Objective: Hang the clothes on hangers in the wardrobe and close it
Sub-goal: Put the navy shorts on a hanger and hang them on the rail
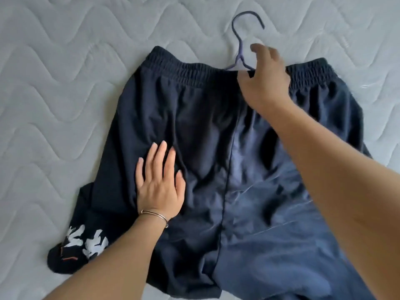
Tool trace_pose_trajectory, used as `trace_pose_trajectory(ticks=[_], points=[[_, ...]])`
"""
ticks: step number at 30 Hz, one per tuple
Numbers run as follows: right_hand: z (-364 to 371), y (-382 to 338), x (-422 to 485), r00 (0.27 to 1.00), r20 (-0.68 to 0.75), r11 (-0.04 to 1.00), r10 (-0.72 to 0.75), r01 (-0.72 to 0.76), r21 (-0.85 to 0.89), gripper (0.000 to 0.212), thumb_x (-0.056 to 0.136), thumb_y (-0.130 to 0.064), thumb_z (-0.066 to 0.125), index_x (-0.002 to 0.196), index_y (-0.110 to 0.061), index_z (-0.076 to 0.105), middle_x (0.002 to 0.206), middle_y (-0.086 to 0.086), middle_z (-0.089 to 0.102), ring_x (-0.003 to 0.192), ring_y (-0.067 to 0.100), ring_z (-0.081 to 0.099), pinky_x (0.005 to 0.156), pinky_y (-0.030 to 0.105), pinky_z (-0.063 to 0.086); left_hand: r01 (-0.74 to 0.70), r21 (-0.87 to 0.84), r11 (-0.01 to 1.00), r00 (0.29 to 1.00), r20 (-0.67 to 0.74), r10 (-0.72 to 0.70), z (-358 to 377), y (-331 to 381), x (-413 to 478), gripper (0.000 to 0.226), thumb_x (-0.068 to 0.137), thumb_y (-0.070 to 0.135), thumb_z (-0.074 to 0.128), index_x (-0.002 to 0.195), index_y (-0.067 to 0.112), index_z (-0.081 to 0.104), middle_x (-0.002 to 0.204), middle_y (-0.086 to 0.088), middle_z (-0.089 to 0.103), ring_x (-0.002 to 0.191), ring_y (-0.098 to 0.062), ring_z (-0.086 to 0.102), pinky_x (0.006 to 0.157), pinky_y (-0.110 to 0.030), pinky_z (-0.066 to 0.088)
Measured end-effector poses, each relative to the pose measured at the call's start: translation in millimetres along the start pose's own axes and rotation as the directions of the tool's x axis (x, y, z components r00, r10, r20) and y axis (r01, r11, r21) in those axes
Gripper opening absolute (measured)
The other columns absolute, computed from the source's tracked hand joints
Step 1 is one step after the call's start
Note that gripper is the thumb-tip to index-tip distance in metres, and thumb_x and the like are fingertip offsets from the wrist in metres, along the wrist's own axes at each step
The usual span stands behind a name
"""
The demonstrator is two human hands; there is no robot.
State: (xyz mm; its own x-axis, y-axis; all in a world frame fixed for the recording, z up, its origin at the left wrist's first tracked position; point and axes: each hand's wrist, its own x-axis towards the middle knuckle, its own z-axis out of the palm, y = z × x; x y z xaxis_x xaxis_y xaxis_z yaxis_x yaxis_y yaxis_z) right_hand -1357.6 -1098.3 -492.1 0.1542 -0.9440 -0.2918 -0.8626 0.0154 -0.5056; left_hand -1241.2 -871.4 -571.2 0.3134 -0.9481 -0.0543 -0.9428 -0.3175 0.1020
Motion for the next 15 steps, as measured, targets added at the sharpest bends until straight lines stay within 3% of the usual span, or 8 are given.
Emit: trace_pose_trajectory(ticks=[3, 6, 8, 12, 15], points=[[4, -6, 21, 0.999, -0.022, 0.998, 0.027, -0.028, -0.061, 0.045, 0.091, -0.030, 0.045, 0.135, -0.024, 0.038, 0.114, -0.004, 0.058, 0.117, 0.019, 0.048, 0.088, 0.033, 0.018, 0.001, 0.004, 1.000, 1.000, 0.016, -0.001, 0, 1, 4, 0.047, 0.085, 0.029, 0.037, 0.128, 0.013, 0.039, 0.143, -0.005, 0.036, 0.134, -0.021, 0.029, 0.111, -0.037, 0.011], [-6, -10, 24, 0.996, 0.059, 0.997, 0.067, -0.064, -0.050, 0.034, 0.090, -0.039, 0.048, 0.120, -0.025, 0.054, 0.091, -0.008, 0.054, 0.105, 0.019, 0.053, 0.084, 0.034, 0.016, -0.015, 0.000, 1.000, 1.000, -0.003, 0.015, -1, 1, 2, 0.047, 0.084, 0.029, 0.038, 0.127, 0.012, 0.040, 0.141, -0.005, 0.035, 0.133, -0.021, 0.031, 0.111, -0.037, 0.011], [-13, -10, 22, 0.991, 0.117, 0.995, 0.063, -0.053, -0.085, 0.028, 0.090, -0.040, 0.049, 0.109, -0.024, 0.062, 0.092, -0.003, 0.057, 0.100, 0.022, 0.053, 0.087, 0.037, 0.020, -0.008, -0.005, 1.000, 1.000, 0.001, 0.008, -1, 1, 2, 0.047, 0.083, 0.029, 0.038, 0.127, 0.013, 0.040, 0.141, -0.005, 0.037, 0.133, -0.020, 0.031, 0.111, -0.037, 0.011], [-14, -10, 15, 0.982, 0.183, 0.979, 0.055, -0.017, -0.204, 0.043, 0.094, -0.042, 0.040, 0.130, -0.019, 0.043, 0.126, 0.004, 0.054, 0.119, 0.026, 0.049, 0.106, 0.043, 0.020, 0.003, -0.037, 0.999, 1.000, -0.027, -0.004, -6, 1, 2, 0.047, 0.084, 0.030, 0.038, 0.128, 0.014, 0.043, 0.140, -0.007, 0.048, 0.133, -0.018, 0.031, 0.111, -0.037, 0.015], [-11, -10, 17, 0.961, 0.242, 0.980, 0.137, -0.096, -0.174, 0.046, 0.087, -0.050, 0.046, 0.115, -0.015, 0.055, 0.109, 0.006, 0.057, 0.117, 0.034, 0.050, 0.110, 0.050, 0.026, -0.006, -0.057, 0.998, 0.998, -0.065, 0.003, -6, 1, 1, 0.047, 0.084, 0.031, 0.039, 0.126, 0.013, 0.049, 0.139, -0.007, 0.051, 0.133, -0.018, 0.032, 0.108, -0.040, 0.022]])
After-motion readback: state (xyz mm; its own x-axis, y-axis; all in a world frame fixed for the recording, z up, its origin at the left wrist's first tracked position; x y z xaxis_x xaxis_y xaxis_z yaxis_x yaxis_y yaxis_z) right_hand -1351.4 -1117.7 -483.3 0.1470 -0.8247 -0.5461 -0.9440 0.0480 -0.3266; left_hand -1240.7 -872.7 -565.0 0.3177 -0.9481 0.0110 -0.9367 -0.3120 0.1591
